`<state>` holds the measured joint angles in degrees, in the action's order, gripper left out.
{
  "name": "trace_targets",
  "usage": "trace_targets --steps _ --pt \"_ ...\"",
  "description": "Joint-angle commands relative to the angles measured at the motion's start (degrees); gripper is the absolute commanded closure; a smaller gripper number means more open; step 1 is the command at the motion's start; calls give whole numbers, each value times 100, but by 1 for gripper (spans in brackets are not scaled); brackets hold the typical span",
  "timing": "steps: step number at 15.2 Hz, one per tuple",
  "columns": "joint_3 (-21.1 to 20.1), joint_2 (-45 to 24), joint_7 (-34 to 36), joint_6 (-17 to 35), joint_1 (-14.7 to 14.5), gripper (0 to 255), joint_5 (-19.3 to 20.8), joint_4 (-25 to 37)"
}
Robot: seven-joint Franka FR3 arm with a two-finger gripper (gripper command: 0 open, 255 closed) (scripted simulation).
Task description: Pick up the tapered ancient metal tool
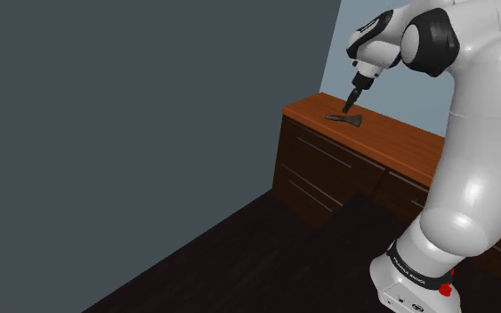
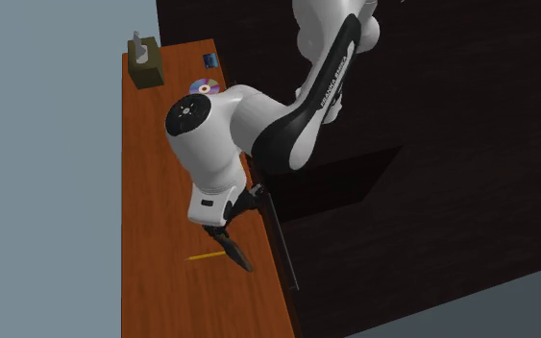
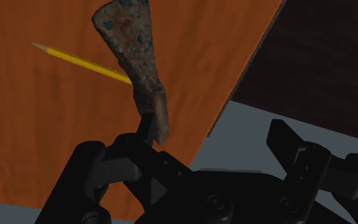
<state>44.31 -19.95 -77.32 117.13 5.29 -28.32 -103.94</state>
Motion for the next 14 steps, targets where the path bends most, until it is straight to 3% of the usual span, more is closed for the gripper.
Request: trace_targets --steps 1,4,14 --pt "-150 -506 -296 -126 345 0 -361 439" --pt "-412 -1270 -571 -378 903 0 -764 1265" --pt "-569 -1544 -774 2 984 0 -993 1093"
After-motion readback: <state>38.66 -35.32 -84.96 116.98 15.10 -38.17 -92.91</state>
